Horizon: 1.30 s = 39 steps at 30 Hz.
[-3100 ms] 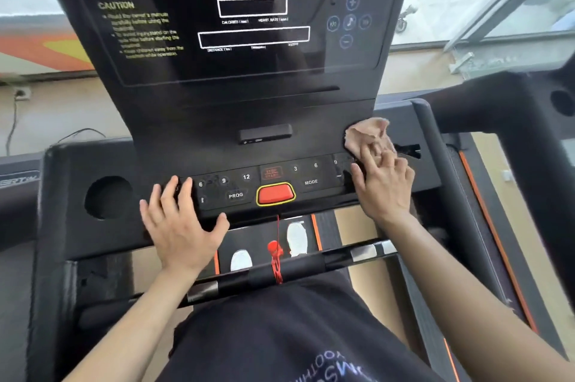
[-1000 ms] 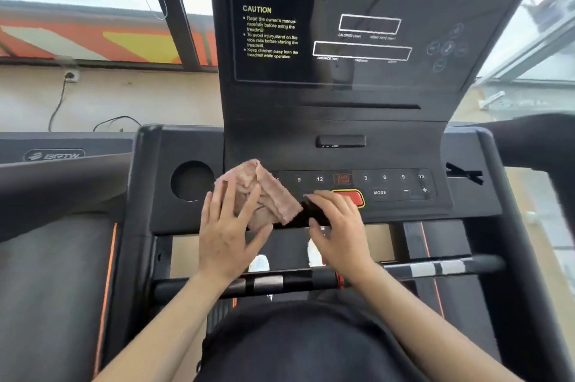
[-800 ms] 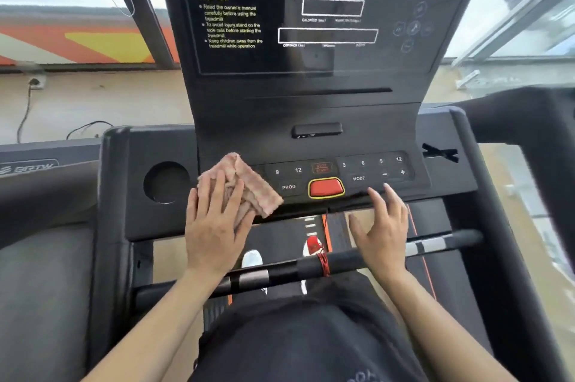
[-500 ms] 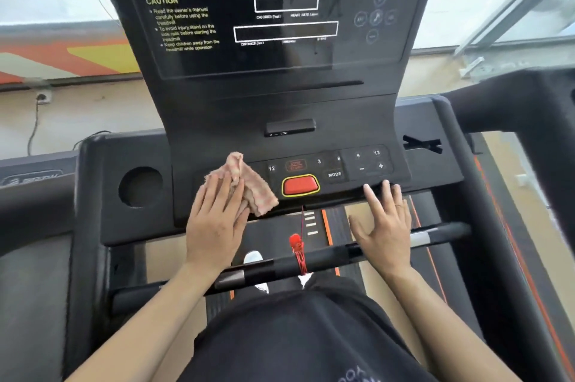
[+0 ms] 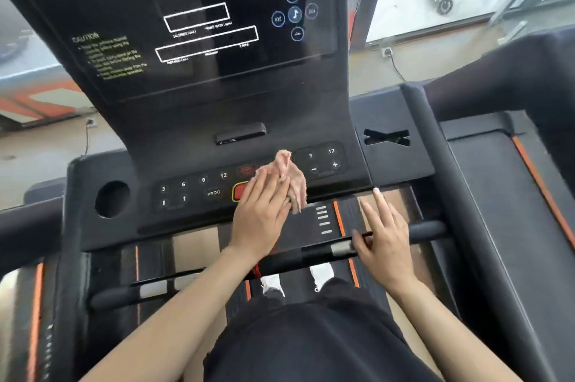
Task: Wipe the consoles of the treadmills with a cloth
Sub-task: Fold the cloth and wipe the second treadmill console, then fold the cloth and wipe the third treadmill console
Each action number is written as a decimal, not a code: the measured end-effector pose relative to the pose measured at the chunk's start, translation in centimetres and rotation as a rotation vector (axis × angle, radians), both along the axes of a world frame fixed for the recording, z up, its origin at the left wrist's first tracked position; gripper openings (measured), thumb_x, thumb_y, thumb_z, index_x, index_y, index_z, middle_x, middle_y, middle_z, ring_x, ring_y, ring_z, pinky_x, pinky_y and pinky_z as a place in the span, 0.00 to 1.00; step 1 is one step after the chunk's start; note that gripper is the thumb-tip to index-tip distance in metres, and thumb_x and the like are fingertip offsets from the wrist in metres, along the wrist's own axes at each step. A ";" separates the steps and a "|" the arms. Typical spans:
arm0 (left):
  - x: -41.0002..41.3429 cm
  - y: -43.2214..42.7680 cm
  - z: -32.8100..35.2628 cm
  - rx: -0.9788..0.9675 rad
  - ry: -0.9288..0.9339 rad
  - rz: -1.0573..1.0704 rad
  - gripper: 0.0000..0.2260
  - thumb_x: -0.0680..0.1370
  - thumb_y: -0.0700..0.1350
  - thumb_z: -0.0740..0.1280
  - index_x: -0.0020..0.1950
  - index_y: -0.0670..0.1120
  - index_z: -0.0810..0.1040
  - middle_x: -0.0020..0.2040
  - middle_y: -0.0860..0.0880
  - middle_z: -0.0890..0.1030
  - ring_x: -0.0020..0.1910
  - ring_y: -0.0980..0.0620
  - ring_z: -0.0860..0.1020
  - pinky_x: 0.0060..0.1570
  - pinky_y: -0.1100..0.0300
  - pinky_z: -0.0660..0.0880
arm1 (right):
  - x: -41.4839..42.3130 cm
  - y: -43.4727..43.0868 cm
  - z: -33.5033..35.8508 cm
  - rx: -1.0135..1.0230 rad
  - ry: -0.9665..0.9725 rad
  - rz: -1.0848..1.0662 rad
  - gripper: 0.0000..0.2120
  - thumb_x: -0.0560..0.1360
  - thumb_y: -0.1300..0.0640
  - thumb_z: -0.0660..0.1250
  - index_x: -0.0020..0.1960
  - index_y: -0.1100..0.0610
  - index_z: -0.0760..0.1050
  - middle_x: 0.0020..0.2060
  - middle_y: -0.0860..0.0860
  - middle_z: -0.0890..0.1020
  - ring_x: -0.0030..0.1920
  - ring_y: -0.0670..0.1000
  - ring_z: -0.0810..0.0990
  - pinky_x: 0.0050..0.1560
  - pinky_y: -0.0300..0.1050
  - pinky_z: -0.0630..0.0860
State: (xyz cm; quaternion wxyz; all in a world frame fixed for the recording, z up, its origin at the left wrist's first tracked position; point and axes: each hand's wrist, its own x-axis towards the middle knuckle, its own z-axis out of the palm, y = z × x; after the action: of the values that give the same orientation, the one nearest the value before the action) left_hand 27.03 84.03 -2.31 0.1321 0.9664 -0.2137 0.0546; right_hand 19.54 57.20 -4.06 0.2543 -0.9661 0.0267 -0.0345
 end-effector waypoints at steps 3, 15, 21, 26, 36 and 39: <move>-1.0 -3.3 1.2 -0.095 0.011 -0.171 0.16 0.85 0.49 0.62 0.69 0.45 0.81 0.72 0.45 0.78 0.75 0.43 0.73 0.73 0.47 0.71 | -1.2 -0.7 -0.5 0.086 -0.044 -0.001 0.25 0.73 0.52 0.65 0.69 0.57 0.75 0.71 0.56 0.75 0.67 0.61 0.74 0.68 0.53 0.66; -12.0 -5.1 5.7 -0.864 0.781 0.487 0.16 0.76 0.59 0.66 0.59 0.55 0.83 0.48 0.48 0.87 0.44 0.57 0.82 0.46 0.61 0.77 | -3.1 2.0 2.9 0.562 0.034 0.465 0.27 0.71 0.57 0.74 0.69 0.58 0.74 0.64 0.45 0.75 0.62 0.51 0.78 0.62 0.46 0.76; -19.4 -2.1 6.2 -1.229 0.814 0.635 0.23 0.71 0.54 0.70 0.64 0.47 0.81 0.42 0.45 0.83 0.44 0.53 0.80 0.44 0.62 0.76 | -4.7 6.9 3.7 0.489 0.051 0.743 0.18 0.71 0.63 0.77 0.57 0.51 0.78 0.50 0.42 0.79 0.50 0.47 0.80 0.53 0.41 0.76; -30.1 1.8 6.8 -1.337 0.641 0.741 0.27 0.68 0.46 0.72 0.68 0.51 0.78 0.63 0.46 0.84 0.64 0.50 0.81 0.63 0.54 0.78 | -9.1 12.3 4.7 0.437 0.187 0.907 0.12 0.74 0.66 0.74 0.53 0.53 0.81 0.45 0.39 0.80 0.48 0.36 0.79 0.51 0.29 0.73; -59.3 4.9 5.2 -1.398 0.197 1.248 0.09 0.77 0.40 0.74 0.56 0.48 0.85 0.50 0.50 0.87 0.49 0.59 0.83 0.50 0.68 0.77 | -29.4 22.8 5.9 0.294 0.447 1.226 0.10 0.74 0.65 0.73 0.49 0.50 0.83 0.43 0.41 0.85 0.44 0.44 0.82 0.48 0.34 0.77; -66.1 4.6 4.8 -1.452 0.089 1.392 0.07 0.77 0.39 0.74 0.53 0.48 0.86 0.48 0.50 0.87 0.47 0.57 0.83 0.48 0.67 0.77 | -35.1 25.3 5.9 0.221 0.534 1.329 0.12 0.74 0.64 0.73 0.50 0.48 0.83 0.45 0.42 0.85 0.46 0.44 0.83 0.51 0.38 0.79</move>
State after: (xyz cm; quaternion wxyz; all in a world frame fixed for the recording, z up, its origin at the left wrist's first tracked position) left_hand -39.05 88.65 2.53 0.6355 0.5632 0.4886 0.2004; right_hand -15.55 82.45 1.86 0.3027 -0.7224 -0.5016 0.3673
